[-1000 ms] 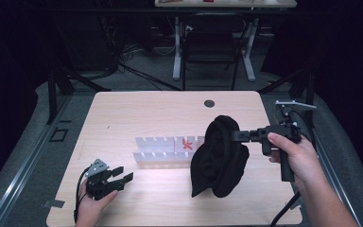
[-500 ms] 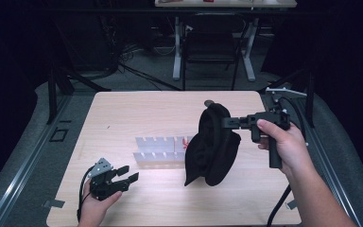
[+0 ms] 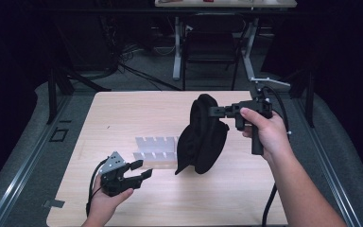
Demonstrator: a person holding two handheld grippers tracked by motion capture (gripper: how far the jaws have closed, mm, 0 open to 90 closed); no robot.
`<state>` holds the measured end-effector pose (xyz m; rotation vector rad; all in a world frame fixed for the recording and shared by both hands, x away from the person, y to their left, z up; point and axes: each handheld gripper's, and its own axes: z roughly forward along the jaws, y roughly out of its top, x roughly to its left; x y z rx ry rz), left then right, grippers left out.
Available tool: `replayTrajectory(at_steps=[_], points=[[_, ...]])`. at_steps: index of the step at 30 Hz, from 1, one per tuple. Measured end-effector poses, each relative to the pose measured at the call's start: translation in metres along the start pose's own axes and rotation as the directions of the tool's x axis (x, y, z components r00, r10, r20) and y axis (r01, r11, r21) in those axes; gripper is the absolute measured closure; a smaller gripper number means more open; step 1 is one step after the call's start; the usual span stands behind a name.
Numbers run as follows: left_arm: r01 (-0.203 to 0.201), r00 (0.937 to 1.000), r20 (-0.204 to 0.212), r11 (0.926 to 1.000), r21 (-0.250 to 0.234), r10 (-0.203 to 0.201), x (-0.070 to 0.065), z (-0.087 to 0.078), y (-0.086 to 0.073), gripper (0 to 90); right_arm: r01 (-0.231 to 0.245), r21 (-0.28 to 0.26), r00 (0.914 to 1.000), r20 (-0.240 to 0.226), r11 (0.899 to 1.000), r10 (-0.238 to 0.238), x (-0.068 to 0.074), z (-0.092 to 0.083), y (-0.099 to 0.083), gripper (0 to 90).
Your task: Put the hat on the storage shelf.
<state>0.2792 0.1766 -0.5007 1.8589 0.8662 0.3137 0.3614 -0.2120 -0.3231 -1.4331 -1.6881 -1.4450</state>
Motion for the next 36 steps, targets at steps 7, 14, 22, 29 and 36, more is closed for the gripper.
replayTrajectory(at_steps=[7,14,22,29,36], points=[[-0.048,0.9988,0.013,0.9987,-0.020,0.048,-0.012,0.006,0.017,47.1,-0.013,-0.014,0.9999,-0.010,1.000,0.013,-0.005,0.012,0.011,88.2],[-0.106,0.9923,0.061,0.9936,-0.038,0.108,-0.033,0.016,0.037,50.3,-0.013,-0.025,0.9999,-0.002,1.000,0.013,-0.006,0.019,0.018,88.2],[-0.177,0.9800,0.085,0.9832,-0.045,0.180,-0.055,0.027,0.064,52.9,-0.003,-0.032,1.0000,-0.002,0.999,0.003,-0.001,0.020,0.023,88.2],[-0.215,0.9751,0.052,0.9765,-0.019,0.216,-0.059,0.039,0.080,61.2,0.004,-0.044,1.0000,-0.007,0.999,-0.004,0.003,0.022,0.026,88.2],[-0.230,0.9729,0.032,0.9727,0.031,0.229,-0.059,0.053,0.081,66.8,0.006,-0.054,0.9998,-0.019,0.999,-0.007,0.008,0.027,0.026,88.2]])
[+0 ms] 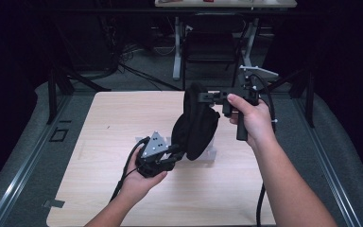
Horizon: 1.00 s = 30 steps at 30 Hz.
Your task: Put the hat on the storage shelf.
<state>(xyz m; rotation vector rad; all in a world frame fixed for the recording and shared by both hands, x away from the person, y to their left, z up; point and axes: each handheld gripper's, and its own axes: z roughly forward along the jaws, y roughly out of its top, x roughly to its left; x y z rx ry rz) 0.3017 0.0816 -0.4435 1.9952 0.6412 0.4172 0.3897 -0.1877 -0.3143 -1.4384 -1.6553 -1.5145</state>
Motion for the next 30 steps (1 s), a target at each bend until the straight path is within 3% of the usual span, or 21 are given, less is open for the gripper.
replayTrajectory(at_steps=[9,13,17,21,30], points=[[-0.040,0.9992,-0.010,0.9991,0.012,0.040,0.000,0.008,-0.006,79.9,0.010,0.015,0.9999,-0.009,1.000,-0.010,0.003,0.009,-0.001,88.2],[-0.068,0.9976,-0.009,0.9976,0.008,0.068,0.000,0.011,-0.009,83.0,0.010,0.018,0.9999,-0.008,1.000,-0.010,0.003,0.015,-0.002,88.2],[-0.072,0.9973,-0.014,0.9974,-0.006,0.072,0.003,0.012,-0.011,83.7,-0.007,0.008,0.9996,-0.028,1.000,0.007,0.002,0.019,-0.001,88.3],[-0.064,0.9979,0.003,0.9978,-0.018,0.064,0.008,0.011,-0.013,84.1,-0.012,0.009,0.9992,-0.039,1.000,0.013,0.002,0.025,0.000,88.3],[-0.003,0.9994,0.036,0.9982,-0.060,0.005,0.021,0.009,-0.024,84.2,-0.011,0.026,0.9980,-0.062,1.000,0.013,0.004,0.043,0.001,88.3]])
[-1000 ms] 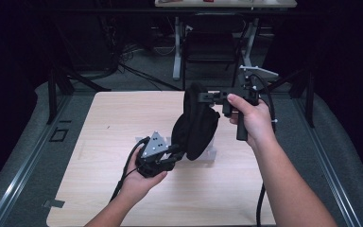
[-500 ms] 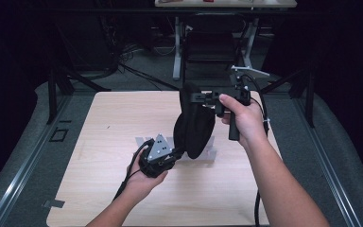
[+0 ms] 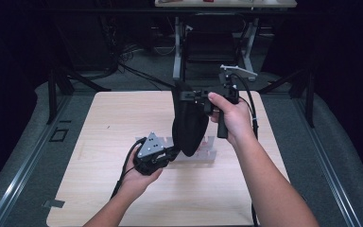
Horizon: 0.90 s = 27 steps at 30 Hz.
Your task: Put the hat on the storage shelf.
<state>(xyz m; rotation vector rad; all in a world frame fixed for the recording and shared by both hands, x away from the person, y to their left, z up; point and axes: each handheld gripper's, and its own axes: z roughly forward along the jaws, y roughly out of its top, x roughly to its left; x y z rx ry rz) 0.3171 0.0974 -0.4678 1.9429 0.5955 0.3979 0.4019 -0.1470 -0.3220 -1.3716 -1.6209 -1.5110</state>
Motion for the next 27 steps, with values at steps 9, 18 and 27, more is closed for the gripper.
replayTrajectory(at_steps=[9,18,27], points=[[0.037,0.9993,0.003,0.9989,-0.029,-0.037,0.006,-0.001,-0.011,84.2,0.001,0.024,1.0000,0.006,1.000,-0.001,0.000,0.018,0.001,88.3],[0.057,0.9983,0.015,0.9966,-0.060,-0.056,0.010,-0.004,-0.018,84.3,-0.003,0.030,1.0000,-0.006,1.000,0.003,0.001,0.029,0.001,88.2],[0.043,0.9989,-0.014,0.9968,-0.068,-0.044,0.008,-0.006,-0.023,84.6,0.006,0.027,1.0000,0.007,1.000,-0.006,0.001,0.034,0.000,86.7]])
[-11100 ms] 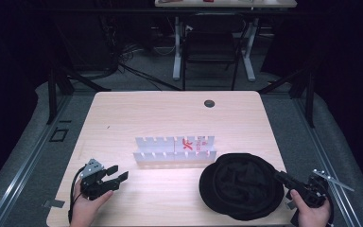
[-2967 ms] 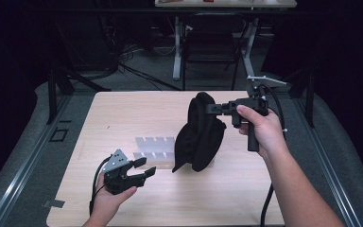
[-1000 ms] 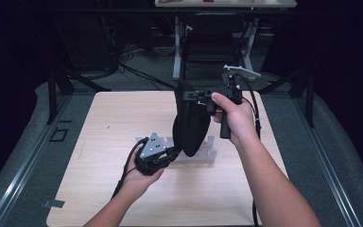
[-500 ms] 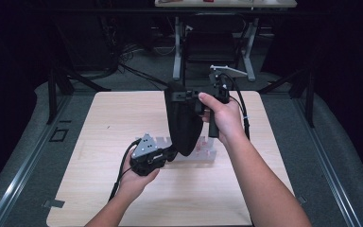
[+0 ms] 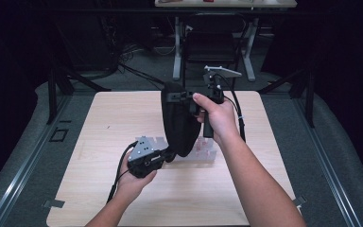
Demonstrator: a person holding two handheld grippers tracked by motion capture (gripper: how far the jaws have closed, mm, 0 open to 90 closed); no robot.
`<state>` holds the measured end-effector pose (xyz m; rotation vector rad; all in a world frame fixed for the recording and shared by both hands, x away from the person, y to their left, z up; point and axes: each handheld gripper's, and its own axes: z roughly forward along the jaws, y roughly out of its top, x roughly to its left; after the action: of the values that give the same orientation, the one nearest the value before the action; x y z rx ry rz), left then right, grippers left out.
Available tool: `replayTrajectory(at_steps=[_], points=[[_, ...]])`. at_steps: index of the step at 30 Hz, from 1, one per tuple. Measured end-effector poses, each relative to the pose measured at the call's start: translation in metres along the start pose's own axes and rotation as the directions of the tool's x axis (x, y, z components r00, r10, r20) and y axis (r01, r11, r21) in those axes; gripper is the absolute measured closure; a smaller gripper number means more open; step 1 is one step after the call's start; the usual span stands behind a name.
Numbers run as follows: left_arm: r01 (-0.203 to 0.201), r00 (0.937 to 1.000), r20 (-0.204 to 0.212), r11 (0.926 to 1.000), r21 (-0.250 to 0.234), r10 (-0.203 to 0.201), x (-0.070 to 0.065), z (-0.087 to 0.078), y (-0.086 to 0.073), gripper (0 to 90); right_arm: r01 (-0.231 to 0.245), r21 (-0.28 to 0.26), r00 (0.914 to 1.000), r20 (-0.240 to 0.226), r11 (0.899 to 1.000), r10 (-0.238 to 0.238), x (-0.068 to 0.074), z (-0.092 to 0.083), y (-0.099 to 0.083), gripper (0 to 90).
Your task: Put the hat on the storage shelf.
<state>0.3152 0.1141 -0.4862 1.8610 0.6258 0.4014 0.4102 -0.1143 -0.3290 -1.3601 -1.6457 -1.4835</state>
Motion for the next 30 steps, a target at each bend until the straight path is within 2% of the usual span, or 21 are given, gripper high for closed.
replayTrajectory(at_steps=[2,5,7,9,11,15,21,23,24,25,30], points=[[0.004,0.9998,0.021,1.0000,-0.006,-0.004,0.001,0.000,-0.001,84.6,0.004,-0.013,1.0000,-0.002,1.000,-0.004,-0.001,-0.002,0.000,82.9],[-0.012,0.9998,0.016,0.9999,0.002,0.012,-0.002,0.001,-0.002,84.6,0.006,-0.028,0.9999,-0.015,1.000,-0.006,-0.001,-0.005,0.000,81.4],[0.000,0.9999,0.016,1.0000,-0.007,0.000,-0.001,0.000,-0.004,84.6,0.006,-0.040,0.9997,-0.024,0.999,-0.007,-0.002,-0.009,0.000,79.2],[0.011,0.9998,0.018,0.9998,-0.018,-0.011,0.001,0.000,-0.005,84.6,0.006,-0.044,0.9997,-0.022,0.999,-0.007,-0.003,-0.012,0.001,79.1],[0.003,0.9998,0.017,0.9999,-0.013,-0.003,0.001,-0.001,-0.005,84.7,0.009,-0.054,0.9997,-0.021,0.998,-0.010,-0.004,-0.017,0.001,79.0],[0.029,0.9994,0.020,0.9987,-0.043,-0.028,0.002,-0.002,-0.008,84.8,0.016,-0.064,0.9996,-0.021,0.998,-0.017,-0.004,-0.025,0.001,78.9],[0.019,0.9997,0.018,0.9977,-0.065,-0.018,0.002,-0.002,-0.010,85.0,0.000,-0.085,0.9997,-0.025,0.996,-0.002,-0.010,-0.038,0.001,79.0],[0.036,0.9989,0.032,0.9963,-0.078,-0.033,0.005,-0.004,-0.013,85.0,0.001,-0.087,0.9997,-0.025,0.996,-0.003,-0.011,-0.040,0.001,79.2],[0.041,0.9991,0.018,0.9953,-0.088,-0.039,0.006,-0.005,-0.014,85.0,-0.002,-0.090,0.9997,-0.025,0.996,0.000,-0.011,-0.041,0.001,79.3],[0.057,0.9976,0.045,0.9937,-0.097,-0.052,0.009,-0.006,-0.015,85.0,-0.004,-0.089,0.9997,-0.026,0.996,0.001,-0.012,-0.043,0.001,79.3],[0.080,0.9955,0.060,0.9899,-0.117,-0.073,0.014,-0.008,-0.019,85.1,-0.008,-0.089,0.9996,-0.027,0.996,0.005,-0.014,-0.047,0.000,79.3]])
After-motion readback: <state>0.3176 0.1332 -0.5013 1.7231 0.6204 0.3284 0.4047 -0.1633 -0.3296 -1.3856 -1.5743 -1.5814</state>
